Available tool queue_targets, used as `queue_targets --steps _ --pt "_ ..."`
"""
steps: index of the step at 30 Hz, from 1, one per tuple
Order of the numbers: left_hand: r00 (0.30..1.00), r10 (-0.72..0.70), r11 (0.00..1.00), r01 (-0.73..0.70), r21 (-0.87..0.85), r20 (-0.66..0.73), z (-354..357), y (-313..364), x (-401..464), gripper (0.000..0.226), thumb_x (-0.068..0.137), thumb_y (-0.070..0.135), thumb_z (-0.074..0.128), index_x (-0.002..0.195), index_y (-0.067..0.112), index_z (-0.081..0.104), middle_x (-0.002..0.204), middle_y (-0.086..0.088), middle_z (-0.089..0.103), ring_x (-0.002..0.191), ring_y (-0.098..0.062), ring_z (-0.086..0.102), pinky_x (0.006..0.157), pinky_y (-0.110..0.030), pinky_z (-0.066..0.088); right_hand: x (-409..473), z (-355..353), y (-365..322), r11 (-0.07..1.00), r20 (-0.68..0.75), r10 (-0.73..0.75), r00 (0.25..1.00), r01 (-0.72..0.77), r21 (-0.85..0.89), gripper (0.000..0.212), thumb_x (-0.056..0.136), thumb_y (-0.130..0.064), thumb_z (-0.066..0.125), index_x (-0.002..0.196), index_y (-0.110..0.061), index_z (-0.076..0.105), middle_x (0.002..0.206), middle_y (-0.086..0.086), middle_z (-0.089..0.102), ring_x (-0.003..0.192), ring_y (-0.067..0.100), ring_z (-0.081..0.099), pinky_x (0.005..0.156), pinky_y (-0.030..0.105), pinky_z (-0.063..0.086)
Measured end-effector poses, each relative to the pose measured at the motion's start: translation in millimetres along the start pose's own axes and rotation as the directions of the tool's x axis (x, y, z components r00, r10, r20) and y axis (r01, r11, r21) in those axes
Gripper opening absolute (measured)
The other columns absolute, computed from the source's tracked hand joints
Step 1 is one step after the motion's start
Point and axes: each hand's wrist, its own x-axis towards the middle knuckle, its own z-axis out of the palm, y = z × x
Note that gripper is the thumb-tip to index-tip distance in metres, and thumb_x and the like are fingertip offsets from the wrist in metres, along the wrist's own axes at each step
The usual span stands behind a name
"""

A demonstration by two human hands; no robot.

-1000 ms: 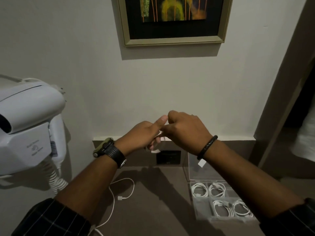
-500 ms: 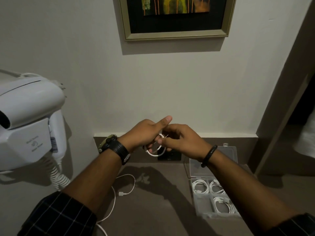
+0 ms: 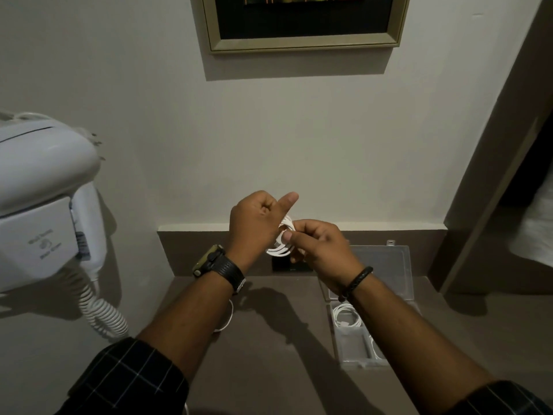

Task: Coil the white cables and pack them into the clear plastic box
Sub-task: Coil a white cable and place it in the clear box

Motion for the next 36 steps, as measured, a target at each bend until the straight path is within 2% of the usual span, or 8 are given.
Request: queue_targets --steps 8,12,18,21,25,28,31,36 --pt "0.961 -0.197 0.933 0.245 -0.262 0.196 17.1 -16.9 -29.8 0.033 0.085 0.042 0.063 0.069 0.015 0.053 0.054 0.001 0.057 0.046 -0.005 0.051 0.050 -0.022 0.045 -18.8 -1.2 24.4 0.916 -0.029 0.136 0.990 -0.115 0.385 0.030 0.082 -0.016 0.058 0.102 0.007 0.061 0.084 0.010 0.067 0.068 0.016 0.055 0.055 0.027 0.034" --pt "0.903 -0.160 0.868 0.321 -0.379 0.398 40.7 -24.0 -61.7 0.006 0.086 0.018 0.067 0.089 0.014 0.063 0.076 0.002 0.068 0.064 0.001 0.063 0.058 -0.015 0.051 -40.5 -33.4 39.7 0.864 -0.105 0.221 0.969 -0.145 0.483 0.025 0.085 -0.016 0.053 0.101 0.002 0.060 0.083 0.012 0.061 0.066 0.014 0.052 0.042 0.016 0.035" --pt "0.762 -0.259 0.849 0.473 -0.237 0.594 84.1 -38.8 -101.5 0.015 0.087 0.015 0.067 0.097 0.026 0.069 0.094 -0.003 0.074 0.075 -0.008 0.071 0.056 -0.021 0.055 -91.0 -95.1 66.2 0.874 -0.159 0.440 0.884 -0.380 0.304 0.022 0.089 -0.017 0.057 0.096 -0.001 0.068 0.079 0.008 0.061 0.061 0.012 0.048 0.048 0.022 0.036" --pt "0.582 -0.435 0.743 0.663 -0.091 0.688 130.8 -51.8 -124.5 0.015 0.087 0.008 0.066 0.100 0.013 0.071 0.099 -0.010 0.075 0.078 -0.014 0.072 0.056 -0.019 0.055 -113.5 -127.6 90.7 0.809 -0.249 0.588 0.770 -0.553 0.199 0.031 0.091 -0.014 0.056 0.103 0.014 0.058 0.073 0.014 0.049 0.053 0.014 0.039 0.044 0.023 0.035" --pt "0.461 -0.576 0.661 0.749 0.052 0.676 153.2 -77.1 -145.0 0.017 0.085 0.004 0.067 0.102 0.002 0.071 0.097 -0.012 0.073 0.077 -0.016 0.070 0.058 -0.022 0.057 -121.4 -123.4 115.4 0.756 -0.323 0.632 0.704 -0.652 0.059 0.027 0.091 -0.010 0.057 0.065 -0.001 0.060 0.057 0.013 0.047 0.043 0.020 0.042 0.046 0.026 0.037" --pt "0.494 -0.620 0.699 0.701 0.143 0.610 157.2 -92.1 -151.1 0.008 0.084 0.009 0.069 0.089 0.005 0.074 0.095 -0.016 0.074 0.082 -0.026 0.072 0.071 -0.039 0.062 -118.3 -110.2 131.4 0.732 -0.397 0.624 0.674 -0.682 -0.007 0.035 0.088 -0.007 0.060 0.054 -0.006 0.053 0.051 0.012 0.047 0.036 0.020 0.044 0.045 0.027 0.045" --pt "0.593 -0.506 0.861 0.300 0.412 0.626 165.0 -100.8 -156.7 0.024 0.086 0.026 0.062 0.068 0.011 0.064 0.083 -0.009 0.072 0.080 -0.030 0.068 0.076 -0.039 0.056 -117.4 -108.6 145.9 0.699 -0.478 0.618 0.625 -0.715 -0.032 0.036 0.085 -0.004 0.063 0.052 -0.004 0.049 0.038 0.011 0.047 0.035 0.024 0.050 0.050 0.040 0.054" --pt "0.598 -0.341 0.898 -0.021 0.440 0.725 180.8 -114.5 -161.0 0.022 0.090 0.025 0.051 0.085 0.014 0.070 0.095 -0.007 0.071 0.088 -0.025 0.063 0.081 -0.039 0.052 -114.8 -110.5 163.7 0.647 -0.590 0.479 0.650 -0.716 -0.263 0.022 0.080 -0.003 0.066 0.081 -0.020 0.052 0.057 -0.002 0.059 0.044 0.008 0.056 0.041 0.014 0.044"
